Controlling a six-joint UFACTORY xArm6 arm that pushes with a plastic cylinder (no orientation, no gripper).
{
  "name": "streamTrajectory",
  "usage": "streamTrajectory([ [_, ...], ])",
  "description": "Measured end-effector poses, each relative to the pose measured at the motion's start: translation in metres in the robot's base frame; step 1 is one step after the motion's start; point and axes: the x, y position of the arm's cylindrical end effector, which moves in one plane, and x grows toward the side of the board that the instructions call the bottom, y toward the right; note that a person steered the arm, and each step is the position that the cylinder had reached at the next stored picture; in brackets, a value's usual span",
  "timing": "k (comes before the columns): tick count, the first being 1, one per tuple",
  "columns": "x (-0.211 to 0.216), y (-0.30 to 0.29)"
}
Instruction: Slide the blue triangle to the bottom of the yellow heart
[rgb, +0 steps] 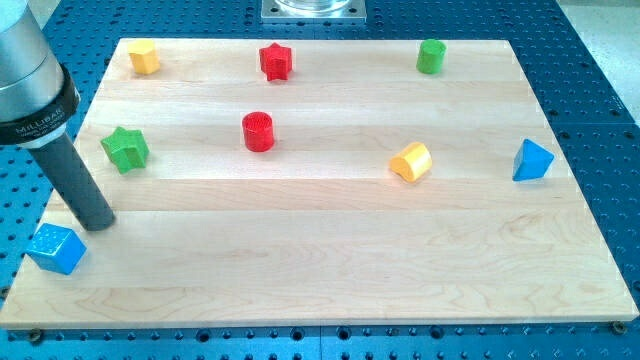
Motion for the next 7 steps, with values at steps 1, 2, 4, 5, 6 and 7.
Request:
streamTrajectory([
  [1,0.0,0.0],
  [2,0.0,0.0],
  [4,-0.042,0.044],
  [5,-0.086,0.179],
  [6,-0.126,0.311],
  [7,-0.138,0.447],
])
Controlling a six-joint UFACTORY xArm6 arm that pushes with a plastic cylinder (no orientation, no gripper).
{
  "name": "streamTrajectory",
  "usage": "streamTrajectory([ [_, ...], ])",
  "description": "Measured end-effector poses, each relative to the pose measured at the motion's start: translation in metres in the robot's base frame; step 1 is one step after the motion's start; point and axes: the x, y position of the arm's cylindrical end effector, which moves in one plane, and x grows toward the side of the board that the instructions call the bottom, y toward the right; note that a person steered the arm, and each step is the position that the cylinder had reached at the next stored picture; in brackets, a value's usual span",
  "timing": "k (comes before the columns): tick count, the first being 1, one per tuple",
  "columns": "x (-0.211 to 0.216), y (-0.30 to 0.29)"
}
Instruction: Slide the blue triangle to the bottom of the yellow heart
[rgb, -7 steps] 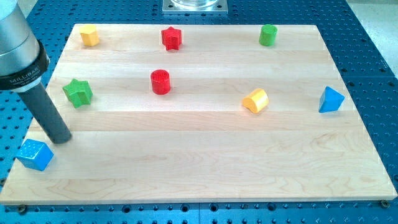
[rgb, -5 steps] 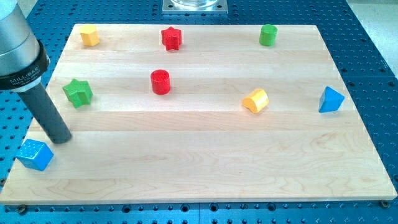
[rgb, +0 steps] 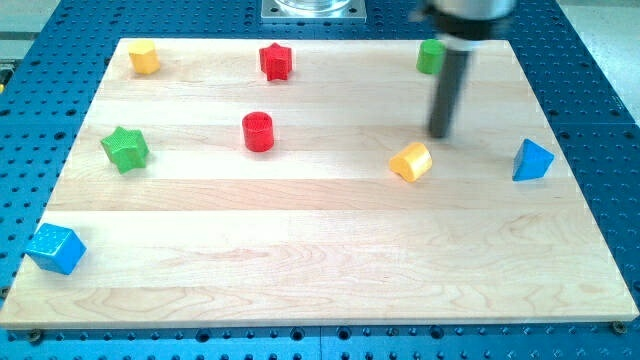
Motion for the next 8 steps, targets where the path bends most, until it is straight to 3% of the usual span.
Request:
streamTrajectory([
  [2,0.053,0.037],
  [3,0.053,0.045],
  [4,0.044,0.09],
  [5,0.074,0.083],
  [6,0.13,-0.046],
  [7,0.138,-0.08],
  [8,0.138,-0.071],
])
